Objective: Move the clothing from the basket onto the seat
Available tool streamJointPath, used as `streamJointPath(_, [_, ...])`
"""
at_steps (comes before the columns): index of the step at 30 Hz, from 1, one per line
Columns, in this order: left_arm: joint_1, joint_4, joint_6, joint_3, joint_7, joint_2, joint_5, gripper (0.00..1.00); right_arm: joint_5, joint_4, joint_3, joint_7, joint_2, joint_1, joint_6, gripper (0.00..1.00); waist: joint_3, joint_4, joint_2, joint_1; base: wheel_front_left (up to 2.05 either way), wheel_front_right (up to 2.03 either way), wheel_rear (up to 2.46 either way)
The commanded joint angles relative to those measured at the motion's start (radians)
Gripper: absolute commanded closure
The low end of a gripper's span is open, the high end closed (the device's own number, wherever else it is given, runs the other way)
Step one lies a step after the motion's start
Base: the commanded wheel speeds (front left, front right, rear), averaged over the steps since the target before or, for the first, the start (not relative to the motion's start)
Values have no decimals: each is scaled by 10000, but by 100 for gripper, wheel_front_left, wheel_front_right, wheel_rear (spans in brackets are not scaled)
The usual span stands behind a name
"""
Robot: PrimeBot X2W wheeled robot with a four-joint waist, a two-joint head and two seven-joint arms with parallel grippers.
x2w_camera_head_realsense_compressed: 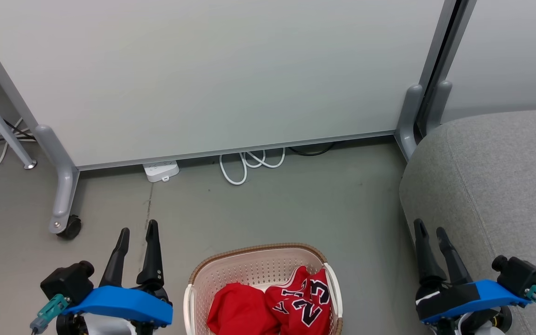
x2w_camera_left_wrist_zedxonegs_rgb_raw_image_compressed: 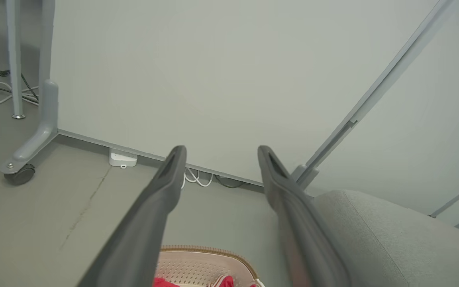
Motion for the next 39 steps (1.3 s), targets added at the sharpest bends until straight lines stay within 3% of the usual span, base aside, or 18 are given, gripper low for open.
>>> streamJointPath(1, [-244,-36,34,-57,-106,80,279,0,-271,-49,60,-82,-66,-212,19,0,3,-1,-1,0,0,0,0])
streamJointPath(25, [-410,324,174,-512,-682,99,2718,0,-2593,269,373,-666,-109,-341,21,0,-17,76,-1,0,0,0,0])
streamJointPath(39, [-437,564,43,-703,-971,113,3710,0,-3742,425,546,-948,-94,-353,22,0,-51,111,-1,0,0,0,0])
